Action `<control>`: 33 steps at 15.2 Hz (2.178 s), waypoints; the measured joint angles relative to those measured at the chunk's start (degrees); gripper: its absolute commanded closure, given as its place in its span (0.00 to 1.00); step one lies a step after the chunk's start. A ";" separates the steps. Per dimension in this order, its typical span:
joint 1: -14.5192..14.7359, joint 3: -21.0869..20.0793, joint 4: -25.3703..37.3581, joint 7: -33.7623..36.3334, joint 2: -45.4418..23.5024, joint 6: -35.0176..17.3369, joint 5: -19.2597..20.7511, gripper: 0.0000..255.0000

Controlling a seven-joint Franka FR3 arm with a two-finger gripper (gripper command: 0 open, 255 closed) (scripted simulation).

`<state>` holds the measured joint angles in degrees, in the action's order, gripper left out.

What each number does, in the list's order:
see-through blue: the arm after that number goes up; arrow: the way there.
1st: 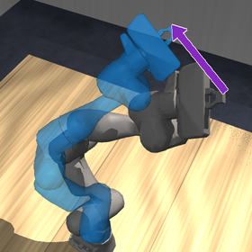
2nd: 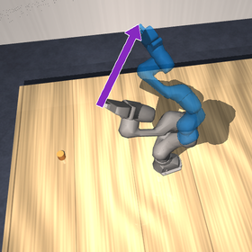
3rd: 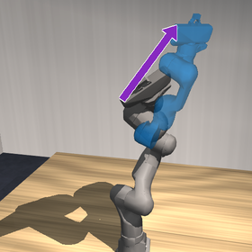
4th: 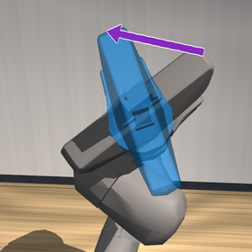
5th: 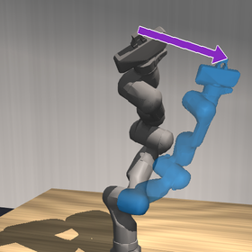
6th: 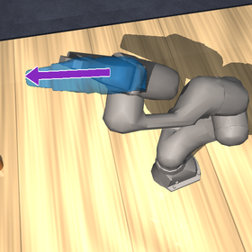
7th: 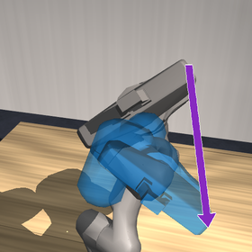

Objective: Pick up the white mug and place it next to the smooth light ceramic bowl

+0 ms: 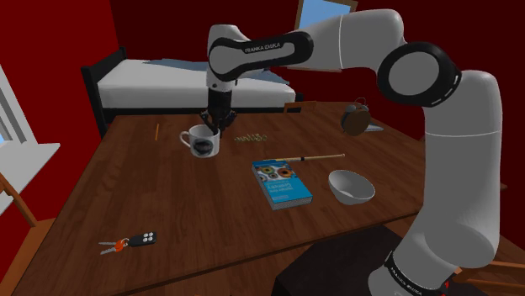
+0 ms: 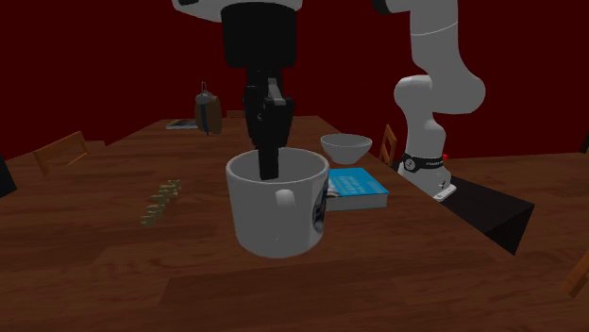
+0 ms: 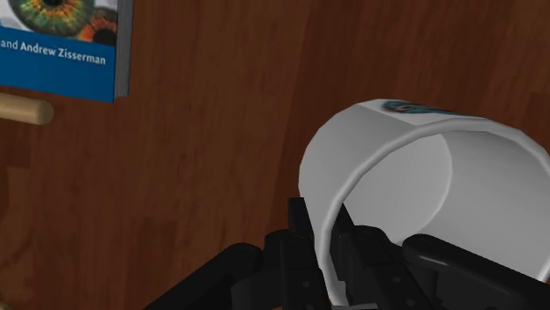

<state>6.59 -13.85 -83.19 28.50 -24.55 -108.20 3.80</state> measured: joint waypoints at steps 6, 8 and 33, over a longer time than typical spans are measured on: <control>0.17 -0.14 3.82 0.04 0.60 4.38 -0.15 1.00; 0.23 -0.16 5.31 0.01 0.54 5.82 -0.15 1.00; -13.63 10.64 -44.13 -25.44 42.05 -1.84 -7.29 1.00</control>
<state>-7.04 -3.21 -127.32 3.06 17.50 -110.05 -3.49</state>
